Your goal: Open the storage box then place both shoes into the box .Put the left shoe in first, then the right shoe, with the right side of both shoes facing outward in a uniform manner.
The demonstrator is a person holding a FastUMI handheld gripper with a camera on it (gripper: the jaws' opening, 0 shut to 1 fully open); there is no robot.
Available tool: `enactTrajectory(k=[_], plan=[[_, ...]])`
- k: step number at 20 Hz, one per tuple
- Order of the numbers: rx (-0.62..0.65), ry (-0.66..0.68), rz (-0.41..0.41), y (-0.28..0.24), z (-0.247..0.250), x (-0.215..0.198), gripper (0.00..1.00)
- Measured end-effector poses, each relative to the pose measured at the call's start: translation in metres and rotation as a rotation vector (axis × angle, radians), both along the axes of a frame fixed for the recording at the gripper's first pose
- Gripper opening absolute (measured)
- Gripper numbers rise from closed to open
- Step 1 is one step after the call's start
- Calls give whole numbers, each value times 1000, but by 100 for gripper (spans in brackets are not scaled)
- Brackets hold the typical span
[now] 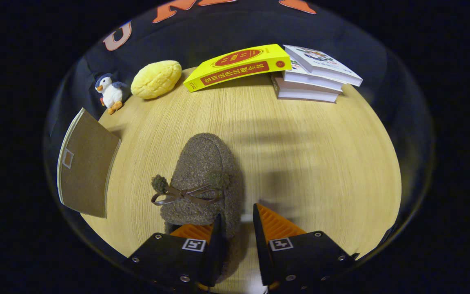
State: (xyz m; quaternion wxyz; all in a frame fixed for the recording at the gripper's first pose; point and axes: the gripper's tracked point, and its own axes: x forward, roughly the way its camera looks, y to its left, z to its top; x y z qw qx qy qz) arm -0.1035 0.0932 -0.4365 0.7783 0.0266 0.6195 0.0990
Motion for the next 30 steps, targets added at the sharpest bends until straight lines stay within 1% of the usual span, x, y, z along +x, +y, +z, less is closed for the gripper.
enactTrajectory(k=[1,2,3,4,5,7,9,11,15,17,19,23,26,30], plan=[[0,-2,-5,0,0,2,29],[-9,-6,-12,-1,-1,4,22],[-19,-6,-14,-2,-1,4,12],[-19,-3,-20,-2,1,4,9],[14,22,-37,5,4,1,4],[83,45,-81,22,19,1,2],[93,3,-84,35,42,14,2],[112,-30,-94,62,68,25,2],[164,-83,-110,132,133,42,2],[179,-94,-114,170,156,48,2],[179,-101,-98,205,172,51,2],[208,-88,-86,278,190,48,2],[206,-78,-75,320,195,43,2],[160,-42,-64,359,176,28,3]])
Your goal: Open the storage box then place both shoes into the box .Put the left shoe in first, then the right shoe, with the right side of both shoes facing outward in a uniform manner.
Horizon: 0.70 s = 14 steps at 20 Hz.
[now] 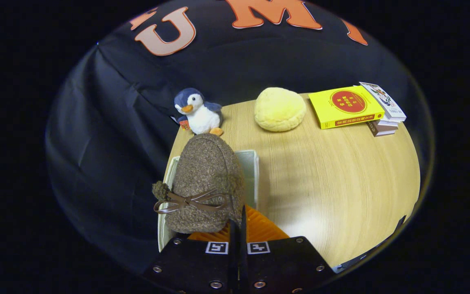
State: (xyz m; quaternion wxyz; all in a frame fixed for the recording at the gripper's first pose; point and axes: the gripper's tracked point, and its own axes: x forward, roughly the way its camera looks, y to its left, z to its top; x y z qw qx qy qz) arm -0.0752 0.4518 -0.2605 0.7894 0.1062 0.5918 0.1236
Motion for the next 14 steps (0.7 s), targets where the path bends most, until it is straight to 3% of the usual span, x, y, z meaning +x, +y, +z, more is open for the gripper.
enactTrajectory(k=[6,7,10,14], plan=[[-115,41,12,8,-32,-14,6],[-123,37,5,9,-31,-14,14],[-132,-11,-11,8,-16,-5,24],[-115,-132,-4,1,22,13,52]])
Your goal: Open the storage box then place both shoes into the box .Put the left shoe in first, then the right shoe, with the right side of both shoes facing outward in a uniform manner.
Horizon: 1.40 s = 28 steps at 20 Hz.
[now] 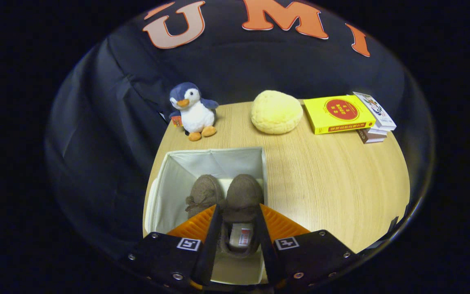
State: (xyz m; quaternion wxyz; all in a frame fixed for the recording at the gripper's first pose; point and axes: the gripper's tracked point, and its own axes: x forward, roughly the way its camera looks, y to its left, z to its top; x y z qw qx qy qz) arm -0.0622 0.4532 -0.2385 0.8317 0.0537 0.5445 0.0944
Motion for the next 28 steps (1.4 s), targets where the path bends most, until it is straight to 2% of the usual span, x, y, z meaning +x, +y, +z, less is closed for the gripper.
enactTrajectory(k=[1,5,9,20,23,28], plan=[[3,-29,3,-4,9,3,60],[15,-169,1,-31,49,18,78],[14,-324,-17,-85,84,34,87],[-71,-609,-122,-289,155,59,92],[-89,-691,-132,-326,176,67,93],[-52,-827,-119,-353,209,72,92]])
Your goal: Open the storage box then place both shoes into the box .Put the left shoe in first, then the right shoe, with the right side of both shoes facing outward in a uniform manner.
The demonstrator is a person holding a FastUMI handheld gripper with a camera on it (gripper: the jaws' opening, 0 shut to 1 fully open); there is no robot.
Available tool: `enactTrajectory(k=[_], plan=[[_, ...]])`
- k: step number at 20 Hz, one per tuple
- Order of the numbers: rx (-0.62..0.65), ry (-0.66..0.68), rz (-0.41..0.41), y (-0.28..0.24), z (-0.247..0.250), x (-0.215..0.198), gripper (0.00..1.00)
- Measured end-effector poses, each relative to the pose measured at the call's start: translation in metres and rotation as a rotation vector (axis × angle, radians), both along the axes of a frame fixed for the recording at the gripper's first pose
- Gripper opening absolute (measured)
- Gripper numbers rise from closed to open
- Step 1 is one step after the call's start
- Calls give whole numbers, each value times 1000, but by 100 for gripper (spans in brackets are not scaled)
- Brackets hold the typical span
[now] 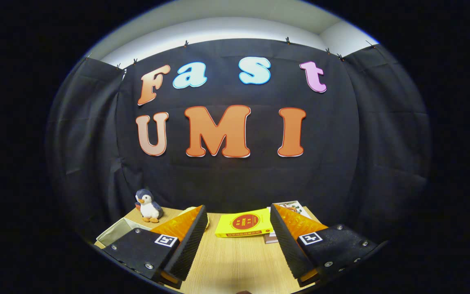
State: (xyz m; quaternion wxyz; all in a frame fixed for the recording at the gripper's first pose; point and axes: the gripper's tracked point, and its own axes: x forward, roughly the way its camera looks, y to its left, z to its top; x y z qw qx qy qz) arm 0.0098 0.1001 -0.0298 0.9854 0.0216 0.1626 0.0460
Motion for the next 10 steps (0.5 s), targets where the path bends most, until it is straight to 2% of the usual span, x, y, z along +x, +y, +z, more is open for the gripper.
enactTrajectory(k=[5,10], plan=[[24,-130,38,-11,15,-2,93],[18,-200,49,-8,28,-3,92]])
